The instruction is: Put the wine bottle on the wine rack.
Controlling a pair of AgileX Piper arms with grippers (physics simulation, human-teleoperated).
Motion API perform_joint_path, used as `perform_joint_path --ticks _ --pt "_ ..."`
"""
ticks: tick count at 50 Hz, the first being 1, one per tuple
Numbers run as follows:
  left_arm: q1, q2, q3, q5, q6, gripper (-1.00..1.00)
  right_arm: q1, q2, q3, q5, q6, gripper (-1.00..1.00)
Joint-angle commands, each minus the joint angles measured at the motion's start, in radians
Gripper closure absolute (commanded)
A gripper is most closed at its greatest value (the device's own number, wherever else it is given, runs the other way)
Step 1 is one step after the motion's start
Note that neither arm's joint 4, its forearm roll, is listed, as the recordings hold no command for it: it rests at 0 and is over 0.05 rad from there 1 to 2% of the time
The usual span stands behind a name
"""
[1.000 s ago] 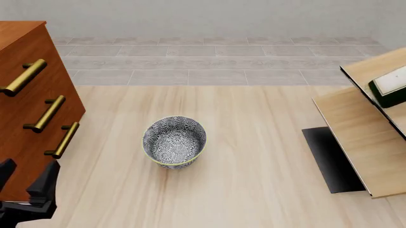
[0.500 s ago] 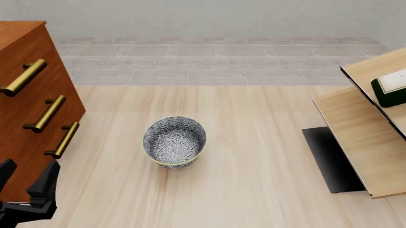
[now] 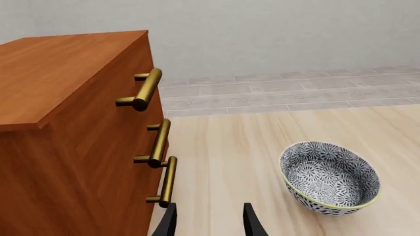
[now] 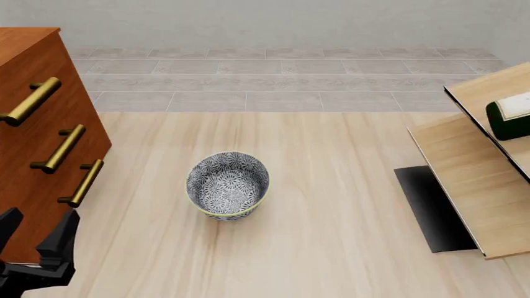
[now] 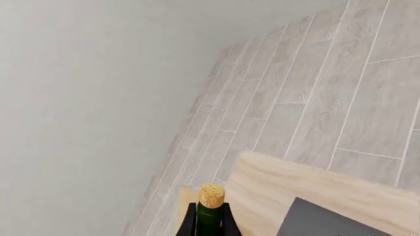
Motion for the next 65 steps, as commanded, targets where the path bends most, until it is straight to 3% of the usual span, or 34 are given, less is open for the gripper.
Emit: perform_joint_path --ticks 1,48,49,65 --pt "-0.001 0.013 0.0 -0.009 0.003 -1.0 0.01 0.045 0.058 0.007 0.003 1.0" --pt "-0.003 0.019 0.0 -0.018 0.004 -1.0 0.025 0.053 0.032 0.011 0.016 1.0" --pt "-0.002 0.013 0.0 -0.012 0.002 -1.0 0.026 0.052 0.031 0.013 0.015 -1.0" --pt "-0.003 -0.002 0.0 0.006 0.003 -1.0 0.02 0.046 0.022 0.021 0.01 -1.0"
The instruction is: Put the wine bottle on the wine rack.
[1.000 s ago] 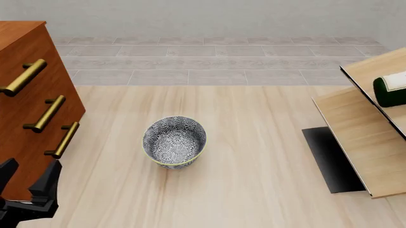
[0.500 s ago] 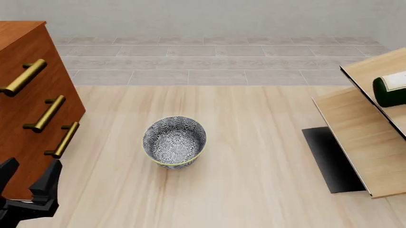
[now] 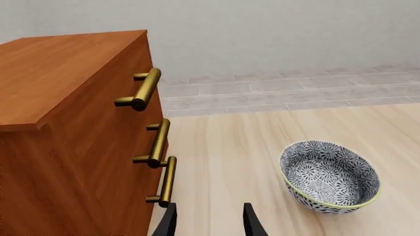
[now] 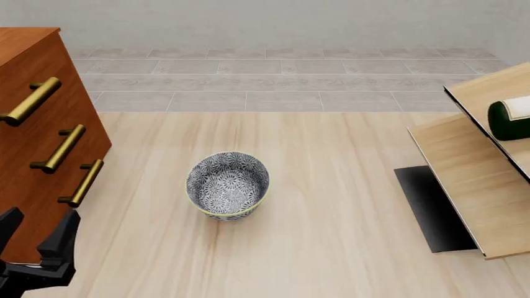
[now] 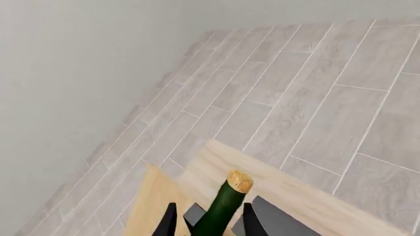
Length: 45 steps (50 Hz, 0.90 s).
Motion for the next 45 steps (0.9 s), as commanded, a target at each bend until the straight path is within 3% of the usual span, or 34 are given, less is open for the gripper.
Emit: perform_joint_path --ticks 1,45 --pt "-0.002 0.001 0.0 0.0 0.0 -1.0 0.004 -0.002 0.002 0.011 -0.003 -1.0" --pt "-0.007 0.029 0.0 -0.026 0.001 -1.0 -0.083 -0.058 -0.049 0.056 -0.005 -1.0"
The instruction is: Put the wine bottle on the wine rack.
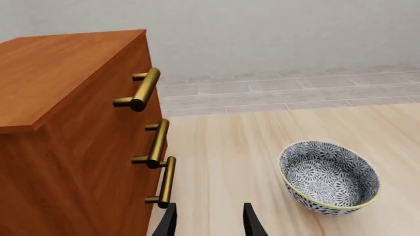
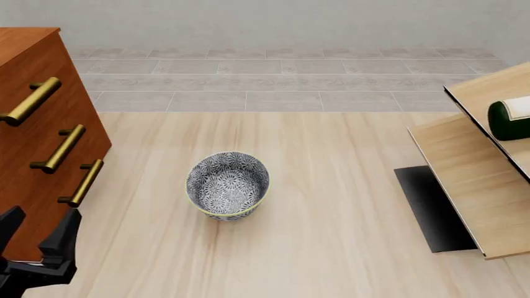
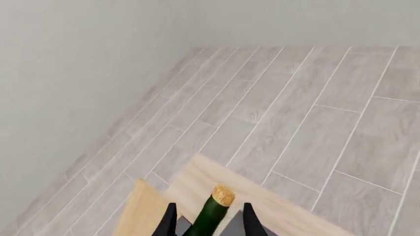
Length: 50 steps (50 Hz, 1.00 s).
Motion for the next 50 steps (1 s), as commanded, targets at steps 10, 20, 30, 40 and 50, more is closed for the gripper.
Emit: perform_joint_path --ticks 10,20,30,40,50 --pt "-0.007 -0.001 0.0 0.001 0.005 -1.0 -0.006 -0.066 -0.032 0.054 -0.018 -1.0" --pt "-0.01 0.0 0.0 -0.001 0.004 -1.0 0.003 -0.109 -0.05 0.087 -0.022 -1.0" --pt "-0.009 0.008 0.0 -0.01 0.004 -1.0 0.013 -0.133 -0.047 0.097 -0.027 -1.0" --pt "-0.011 0.014 0.0 -0.017 0.002 -1.0 0.033 -0.175 -0.031 0.106 -0.029 -1.0" --pt "-0.008 -0.001 0.0 -0.004 0.001 -1.0 0.049 -0.222 -0.009 0.118 -0.042 -1.0"
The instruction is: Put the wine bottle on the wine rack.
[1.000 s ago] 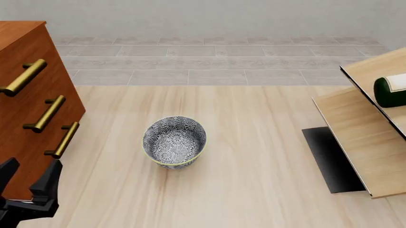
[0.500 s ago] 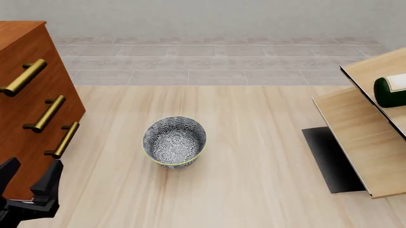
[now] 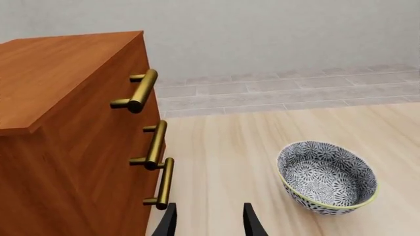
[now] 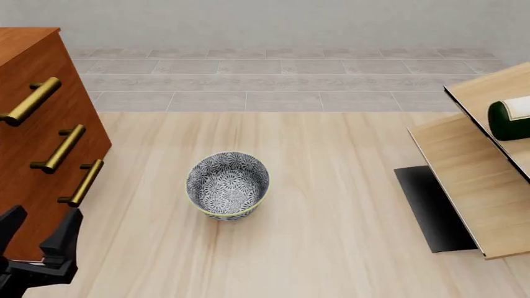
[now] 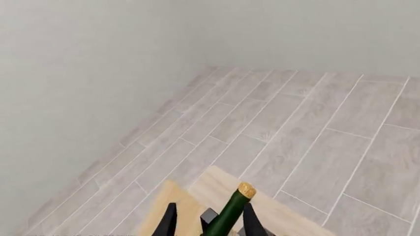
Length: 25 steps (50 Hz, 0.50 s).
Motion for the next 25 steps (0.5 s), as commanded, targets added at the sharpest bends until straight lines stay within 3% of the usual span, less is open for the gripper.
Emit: perform_joint_path --ticks 1,12,17,25 --pt "0.002 -0.008 0.0 0.006 -0.001 -1.0 0.018 -0.051 0.02 0.014 -0.012 -1.0" --pt "0.003 -0.002 0.0 -0.005 0.003 -1.0 0.032 -0.095 0.041 0.027 -0.029 -1.0" --pt "0.002 -0.002 0.0 -0.013 0.012 -1.0 0.05 -0.13 0.051 0.039 -0.068 -1.0" --pt "0.002 0.004 0.0 -0.025 0.02 -1.0 0.069 -0.165 0.06 0.054 -0.061 -1.0"
